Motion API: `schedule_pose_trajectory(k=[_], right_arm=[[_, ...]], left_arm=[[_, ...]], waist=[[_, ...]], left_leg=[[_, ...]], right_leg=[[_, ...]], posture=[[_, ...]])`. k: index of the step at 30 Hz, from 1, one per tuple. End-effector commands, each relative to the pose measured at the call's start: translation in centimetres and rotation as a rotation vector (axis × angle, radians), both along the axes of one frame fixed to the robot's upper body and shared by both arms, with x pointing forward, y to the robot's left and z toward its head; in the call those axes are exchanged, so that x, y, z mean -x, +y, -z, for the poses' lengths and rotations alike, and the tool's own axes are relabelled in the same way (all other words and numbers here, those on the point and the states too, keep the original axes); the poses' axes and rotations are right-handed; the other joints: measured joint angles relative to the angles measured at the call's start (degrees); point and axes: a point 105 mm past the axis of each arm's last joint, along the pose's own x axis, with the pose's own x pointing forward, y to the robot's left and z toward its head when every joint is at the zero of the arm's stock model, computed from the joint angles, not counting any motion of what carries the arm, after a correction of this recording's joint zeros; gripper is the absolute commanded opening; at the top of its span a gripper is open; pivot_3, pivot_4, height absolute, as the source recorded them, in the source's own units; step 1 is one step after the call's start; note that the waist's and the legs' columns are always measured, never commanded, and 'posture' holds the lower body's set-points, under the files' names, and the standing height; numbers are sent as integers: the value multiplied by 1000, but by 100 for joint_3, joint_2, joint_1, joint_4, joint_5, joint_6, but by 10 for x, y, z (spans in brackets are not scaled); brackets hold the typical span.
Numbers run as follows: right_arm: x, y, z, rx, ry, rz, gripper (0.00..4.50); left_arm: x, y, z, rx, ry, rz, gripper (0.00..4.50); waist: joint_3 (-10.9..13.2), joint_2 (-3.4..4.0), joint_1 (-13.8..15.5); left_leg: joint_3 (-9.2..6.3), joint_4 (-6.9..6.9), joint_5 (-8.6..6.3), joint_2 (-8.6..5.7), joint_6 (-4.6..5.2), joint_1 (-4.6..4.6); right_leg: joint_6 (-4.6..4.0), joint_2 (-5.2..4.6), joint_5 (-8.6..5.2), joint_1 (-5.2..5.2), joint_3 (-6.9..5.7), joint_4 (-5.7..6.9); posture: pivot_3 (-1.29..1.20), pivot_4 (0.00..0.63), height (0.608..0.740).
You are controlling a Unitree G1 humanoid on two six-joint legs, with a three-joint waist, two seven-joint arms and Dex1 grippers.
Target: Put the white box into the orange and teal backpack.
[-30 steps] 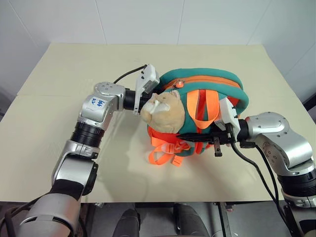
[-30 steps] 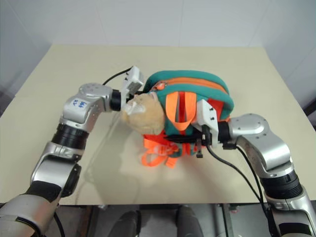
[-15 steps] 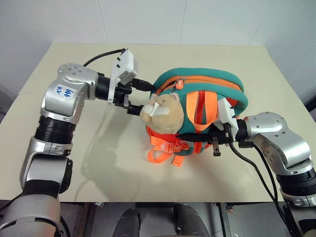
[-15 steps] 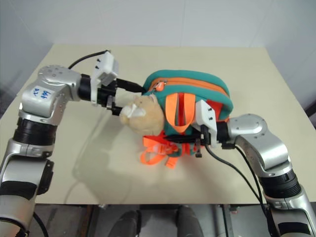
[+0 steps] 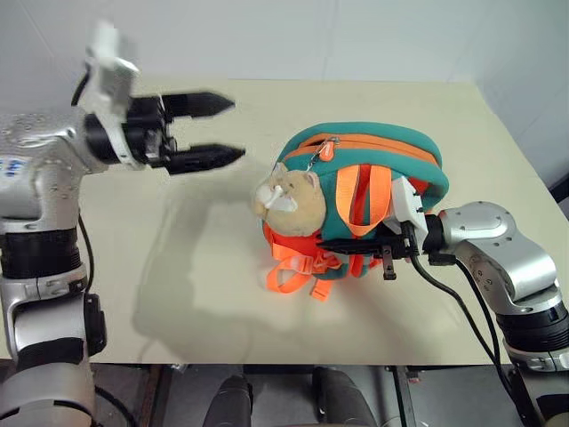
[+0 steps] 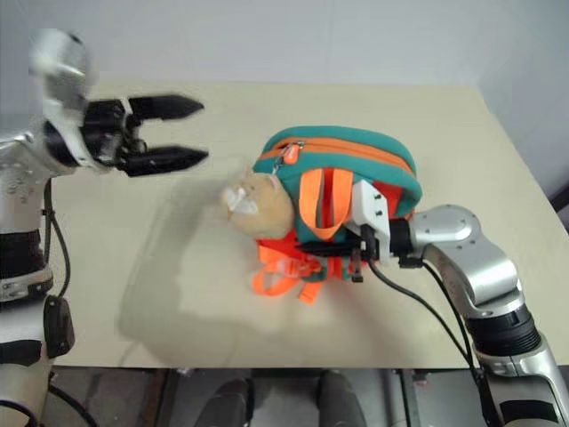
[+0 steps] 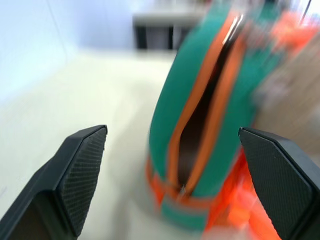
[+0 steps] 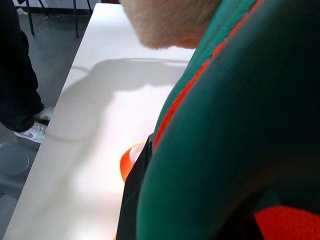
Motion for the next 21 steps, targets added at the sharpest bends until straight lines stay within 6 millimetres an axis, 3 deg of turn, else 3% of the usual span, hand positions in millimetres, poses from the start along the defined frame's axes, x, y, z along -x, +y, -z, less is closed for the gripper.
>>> schedule_pose_trajectory(k=[1, 11, 21], right_arm=[[0, 3, -3, 3, -17, -9, 512], [-3, 4, -4, -3, -17, -10, 512], [-6, 7, -4, -9, -24, -14, 512]], left_arm=[[33, -12, -6, 32, -7, 98, 4482], [51, -42, 30, -14, 139, 41, 4482], [46, -53, 60, -134, 236, -59, 4482]], waist=[[0, 0, -16], [0, 0, -15], [0, 0, -20]], left_leg=[[1, 0, 0, -1, 0, 2], [0, 3, 3, 1, -4, 17], [3, -5, 3, 0, -3, 21]], right_leg=[[0, 0, 0, 0, 1, 0], [0, 5, 2, 12, 7, 7], [0, 6, 2, 14, 11, 0]], posture=[[0, 150, 740], [0, 150, 740], [0, 150, 740]])
